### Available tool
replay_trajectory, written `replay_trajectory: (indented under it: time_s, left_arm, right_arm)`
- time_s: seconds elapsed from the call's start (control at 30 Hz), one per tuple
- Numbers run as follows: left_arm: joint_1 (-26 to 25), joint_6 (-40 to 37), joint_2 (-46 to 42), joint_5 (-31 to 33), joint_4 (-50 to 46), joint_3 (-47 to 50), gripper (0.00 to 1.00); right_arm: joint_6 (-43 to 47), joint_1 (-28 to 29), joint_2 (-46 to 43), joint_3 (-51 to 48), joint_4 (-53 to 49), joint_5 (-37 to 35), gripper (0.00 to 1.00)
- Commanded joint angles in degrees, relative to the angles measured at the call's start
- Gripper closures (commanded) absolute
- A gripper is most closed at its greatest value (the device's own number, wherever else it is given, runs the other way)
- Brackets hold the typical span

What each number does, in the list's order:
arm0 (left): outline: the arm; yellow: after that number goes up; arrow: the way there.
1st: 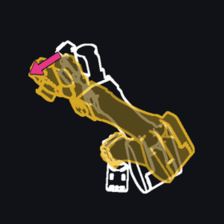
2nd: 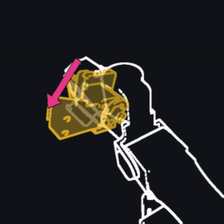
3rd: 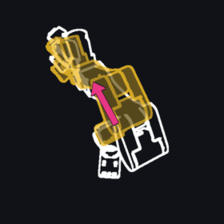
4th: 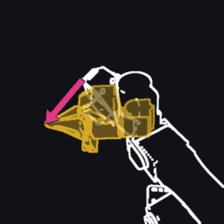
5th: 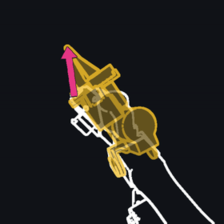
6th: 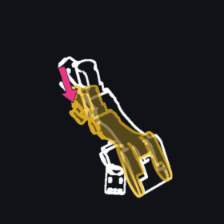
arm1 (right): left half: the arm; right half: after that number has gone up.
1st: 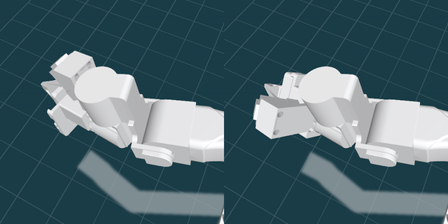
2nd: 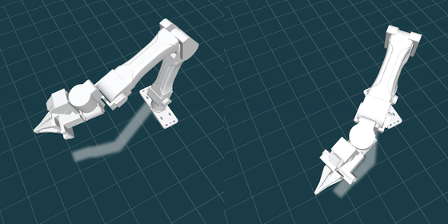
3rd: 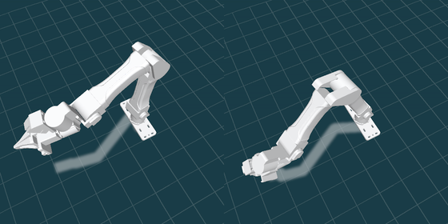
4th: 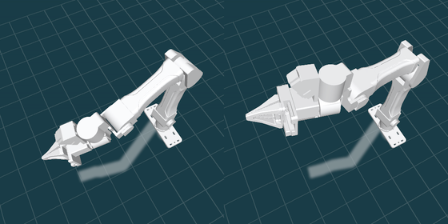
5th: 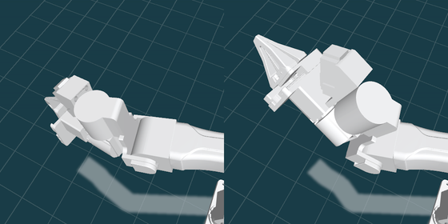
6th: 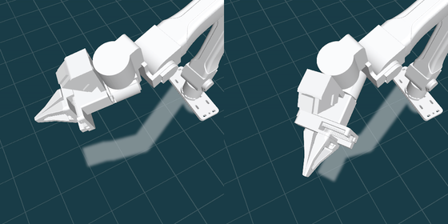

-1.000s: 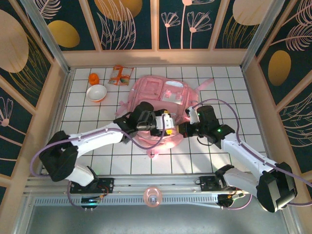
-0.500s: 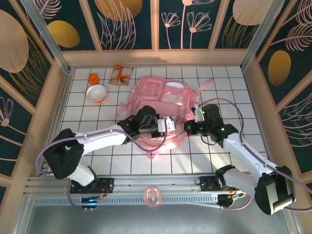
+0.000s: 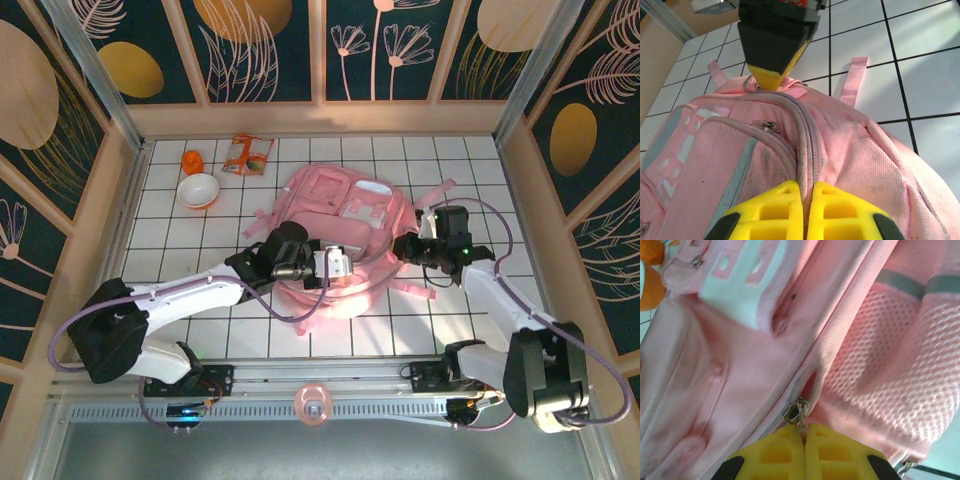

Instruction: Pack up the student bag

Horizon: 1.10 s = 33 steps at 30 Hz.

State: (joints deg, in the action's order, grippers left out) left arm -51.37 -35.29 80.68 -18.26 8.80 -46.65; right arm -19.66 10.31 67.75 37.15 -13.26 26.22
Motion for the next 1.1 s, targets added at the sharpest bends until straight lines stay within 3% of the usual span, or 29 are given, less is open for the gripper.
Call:
replay_trajectory:
  time_s: [0.0,0.4,0.63,0.87,1.0,1.07]
  left_arm:
    - [0.52,0.31,-3.97,-6.04,-0.27,0.32,1.00]
    - [0.45,1.10,-4.40,-7.18,-0.25,1.03,1.00]
    - [0.40,3.19,-3.42,-3.32,-0.77,-0.38,1.00]
    - [0.39,7.15,-3.32,-9.42,1.86,-0.42,0.99]
    - [0.35,7.08,-3.41,-6.79,1.66,0.05,0.95]
    - [0.39,7.78,-4.17,-5.26,1.81,0.26,0.83]
  right_arm:
    - [-1.35,-3.67,3.87,3.28,4.98,-6.34,1.00]
    - [-2.89,-4.56,5.47,2.74,6.22,-6.35,1.00]
    - [-9.62,-5.00,7.66,2.44,10.94,-3.74,1.00]
    - [-11.20,-4.57,12.45,5.86,13.04,-3.54,1.00]
    - [-10.33,-4.35,11.21,5.97,12.00,-4.17,1.00]
    - [-9.32,-4.40,9.33,5.63,10.96,-4.71,0.89]
